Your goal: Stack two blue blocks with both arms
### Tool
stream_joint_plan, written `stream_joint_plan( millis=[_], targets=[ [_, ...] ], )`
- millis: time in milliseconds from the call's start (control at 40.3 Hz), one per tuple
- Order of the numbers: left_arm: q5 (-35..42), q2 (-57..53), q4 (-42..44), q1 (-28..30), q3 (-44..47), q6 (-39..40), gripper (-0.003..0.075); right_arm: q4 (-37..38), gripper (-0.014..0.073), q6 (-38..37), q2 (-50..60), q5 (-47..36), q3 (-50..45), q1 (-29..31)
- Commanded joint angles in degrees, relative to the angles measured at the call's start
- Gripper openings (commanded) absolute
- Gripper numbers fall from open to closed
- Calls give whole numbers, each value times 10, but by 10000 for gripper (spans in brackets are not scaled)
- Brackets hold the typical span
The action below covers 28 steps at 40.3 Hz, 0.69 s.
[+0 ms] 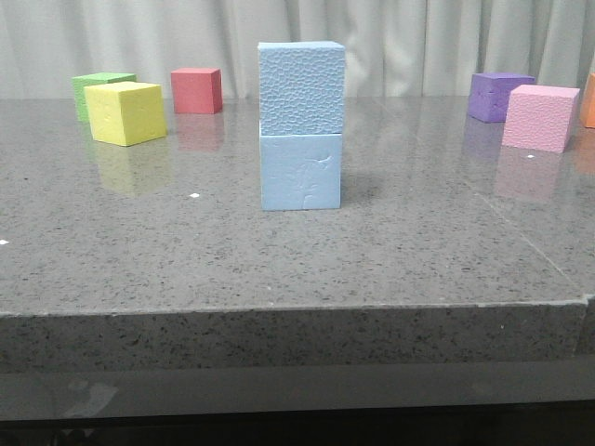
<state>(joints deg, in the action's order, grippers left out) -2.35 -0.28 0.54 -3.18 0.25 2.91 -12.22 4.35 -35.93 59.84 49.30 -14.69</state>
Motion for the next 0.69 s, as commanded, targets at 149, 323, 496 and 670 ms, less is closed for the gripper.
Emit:
stream_joint_plan(
  millis=[149, 323, 496, 670],
  targets=[
    [67, -13, -8, 0, 1, 5, -19, -1, -67, 2, -1, -32, 15, 3],
    [68, -13, -13, 0, 1, 20, -19, -1, -67, 2, -1, -32, 15, 3],
    [66, -13, -13, 0, 1, 20, -19, -1, -67, 2, -1, -32, 15, 3],
    [66, -12, -13, 0, 1, 20, -19, -1, -67, 2, -1, -32, 15, 3]
  ],
)
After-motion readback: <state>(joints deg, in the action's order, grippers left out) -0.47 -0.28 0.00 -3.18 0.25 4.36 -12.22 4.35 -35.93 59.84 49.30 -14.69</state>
